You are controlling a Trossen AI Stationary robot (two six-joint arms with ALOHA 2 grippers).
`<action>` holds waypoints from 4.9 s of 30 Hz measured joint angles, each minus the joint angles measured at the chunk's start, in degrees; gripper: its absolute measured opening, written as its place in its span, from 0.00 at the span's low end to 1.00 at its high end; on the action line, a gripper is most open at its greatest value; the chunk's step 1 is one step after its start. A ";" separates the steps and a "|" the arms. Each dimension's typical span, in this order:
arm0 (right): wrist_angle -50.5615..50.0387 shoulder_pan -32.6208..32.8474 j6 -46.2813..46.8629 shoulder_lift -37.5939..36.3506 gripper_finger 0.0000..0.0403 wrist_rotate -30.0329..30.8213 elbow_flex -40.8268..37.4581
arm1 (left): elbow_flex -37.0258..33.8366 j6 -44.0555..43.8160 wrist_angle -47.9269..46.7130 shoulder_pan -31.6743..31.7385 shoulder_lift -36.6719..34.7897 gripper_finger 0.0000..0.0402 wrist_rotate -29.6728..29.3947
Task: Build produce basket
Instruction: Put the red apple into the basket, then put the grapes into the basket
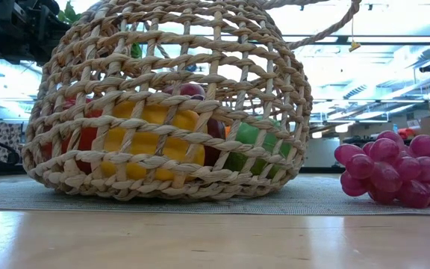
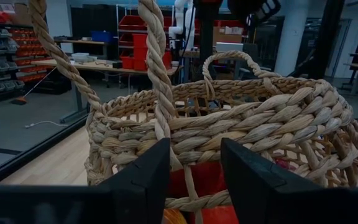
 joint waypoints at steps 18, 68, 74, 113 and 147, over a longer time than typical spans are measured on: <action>7.27 -8.69 -4.31 16.56 0.88 -11.89 0.00 | -0.01 0.00 0.00 0.02 0.00 0.37 -0.01; -20.06 15.97 59.93 6.07 0.98 -29.13 -0.02 | -0.01 0.00 0.00 0.02 0.00 0.38 -0.01; -26.20 21.25 68.00 11.41 0.98 -24.22 -0.02 | 0.01 0.00 0.00 0.02 0.00 0.37 -0.01; 25.87 21.72 72.58 15.77 0.86 -8.05 -44.15 | 0.00 0.00 -0.04 -0.01 -0.01 0.38 -0.01; 29.78 22.31 74.78 -2.08 0.48 -10.37 -44.26 | -0.01 0.00 0.01 0.00 0.02 0.37 0.00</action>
